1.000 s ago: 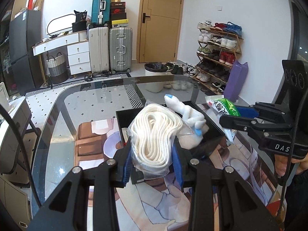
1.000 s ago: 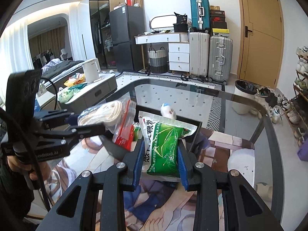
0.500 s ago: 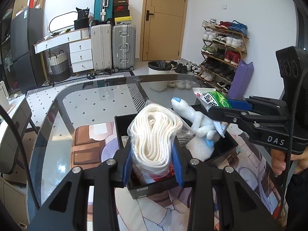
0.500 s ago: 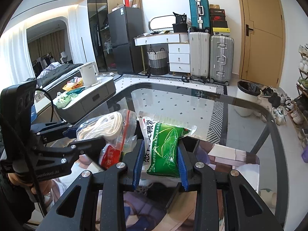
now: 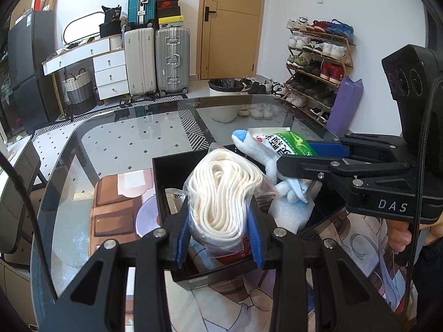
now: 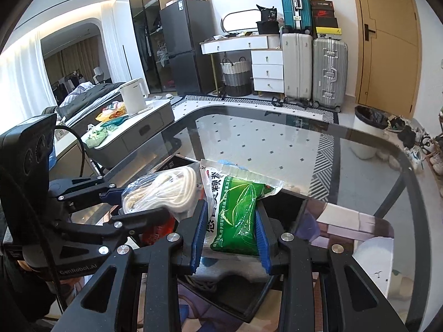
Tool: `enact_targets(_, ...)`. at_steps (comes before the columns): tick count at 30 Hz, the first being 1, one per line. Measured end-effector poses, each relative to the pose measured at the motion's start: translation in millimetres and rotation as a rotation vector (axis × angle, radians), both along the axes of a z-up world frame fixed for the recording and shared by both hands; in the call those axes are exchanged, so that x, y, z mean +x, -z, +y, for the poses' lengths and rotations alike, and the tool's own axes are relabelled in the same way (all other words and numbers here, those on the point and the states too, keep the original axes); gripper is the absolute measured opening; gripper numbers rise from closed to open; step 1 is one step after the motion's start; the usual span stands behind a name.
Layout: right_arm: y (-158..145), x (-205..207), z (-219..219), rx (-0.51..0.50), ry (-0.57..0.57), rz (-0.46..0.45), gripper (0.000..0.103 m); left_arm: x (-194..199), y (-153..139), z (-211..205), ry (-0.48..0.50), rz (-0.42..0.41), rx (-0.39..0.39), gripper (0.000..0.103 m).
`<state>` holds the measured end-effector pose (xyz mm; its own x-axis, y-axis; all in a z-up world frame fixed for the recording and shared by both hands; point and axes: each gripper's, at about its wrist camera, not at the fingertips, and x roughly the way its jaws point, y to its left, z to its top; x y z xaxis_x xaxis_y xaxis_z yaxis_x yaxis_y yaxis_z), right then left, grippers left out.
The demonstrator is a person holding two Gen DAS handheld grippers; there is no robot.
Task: Organize soft objects
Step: 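Lower the green packet into the box with the right gripper while the left gripper releases the rope coil inside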
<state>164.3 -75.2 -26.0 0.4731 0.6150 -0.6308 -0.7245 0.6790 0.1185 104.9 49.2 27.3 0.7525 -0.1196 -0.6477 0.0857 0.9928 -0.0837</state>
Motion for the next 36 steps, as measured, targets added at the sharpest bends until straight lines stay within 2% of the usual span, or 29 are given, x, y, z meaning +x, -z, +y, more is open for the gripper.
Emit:
enact_targets(9, 3, 5, -1, 0.025, 0.011, 0.039, 0.034, 1, 4, 2, -0.001, 0.007, 0.001, 0.035)
enact_targets(11, 1, 4, -3, 0.016, 0.018, 0.024, 0.048, 1, 5, 1, -0.003, 0.01, 0.001, 0.036)
enact_targets(13, 0, 3, -4, 0.007, 0.025, 0.01, 0.058, 1, 6, 2, -0.004, 0.014, 0.003, 0.036)
enact_targets(22, -7, -7, -17, -0.014, 0.062, -0.036, 0.081, -1, 6, 1, -0.003, 0.01, 0.015, 0.041)
enact_targets(25, -10, -15, -21, -0.007, 0.055, -0.057, 0.088, -4, 3, 2, -0.005, 0.003, 0.016, 0.046)
enact_targets(27, -11, -22, -24, -0.015, 0.064, -0.085, 0.093, -8, 1, 4, -0.007, -0.009, 0.011, 0.058)
enact_targets(29, -12, -30, -27, -0.022, 0.063, -0.106, 0.099, -13, -3, 5, -0.009, -0.024, 0.004, 0.06)
enact_targets(32, -12, -42, -30, -0.031, 0.069, -0.139, 0.102, -18, -4, 7, -0.007, -0.022, 0.008, 0.064)
enact_targets(34, -11, -49, -35, -0.023, 0.071, -0.144, 0.102, -22, -5, 7, -0.015, -0.024, 0.015, 0.075)
enact_targets(35, -10, -52, -37, -0.017, 0.075, -0.144, 0.102, -25, -5, 7, -0.02, -0.033, 0.015, 0.084)
enact_targets(36, -10, -54, -38, -0.015, 0.077, -0.146, 0.102, -29, -6, 8, -0.025, -0.046, 0.013, 0.088)
